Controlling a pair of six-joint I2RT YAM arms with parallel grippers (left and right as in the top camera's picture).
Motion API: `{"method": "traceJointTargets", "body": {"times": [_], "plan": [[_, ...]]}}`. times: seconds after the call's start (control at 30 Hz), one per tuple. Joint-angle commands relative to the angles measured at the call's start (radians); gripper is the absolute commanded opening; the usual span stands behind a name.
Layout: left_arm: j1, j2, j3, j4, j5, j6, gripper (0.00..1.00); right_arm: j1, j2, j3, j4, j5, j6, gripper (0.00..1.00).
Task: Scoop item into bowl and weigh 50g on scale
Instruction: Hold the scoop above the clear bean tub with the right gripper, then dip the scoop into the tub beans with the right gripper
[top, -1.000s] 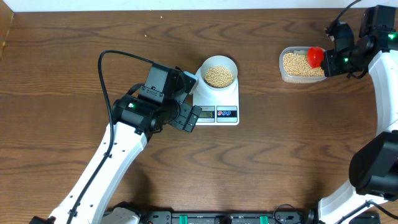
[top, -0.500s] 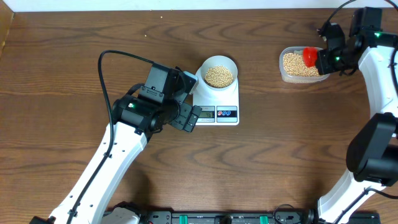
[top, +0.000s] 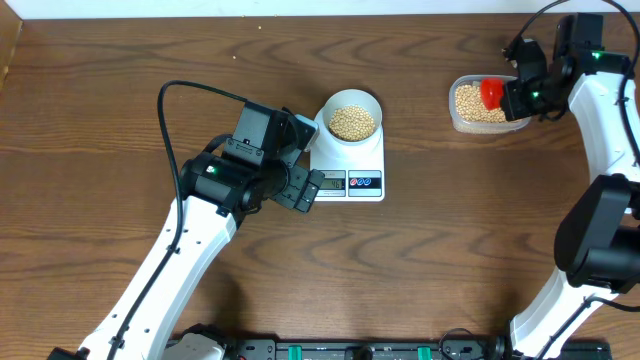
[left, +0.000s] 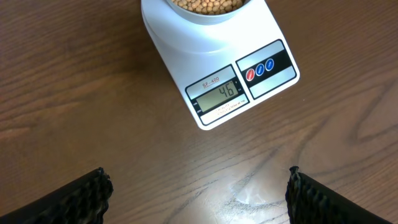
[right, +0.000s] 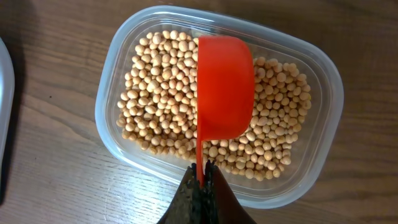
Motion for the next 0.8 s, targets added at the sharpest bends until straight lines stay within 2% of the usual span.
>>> {"method": "traceJointTargets", "body": {"times": [0.0,0.77], "plan": [[0.003,0.005,-0.003,-0.002,-0.010,0.002,0.92,0.008,0.003,0.016,0.001,0.000,-0.009,0.01],[0.003,0.005,-0.003,-0.002,-0.009,0.002,0.92,0.013,0.043,0.016,-0.016,-0.027,0.006,0.01]]}}
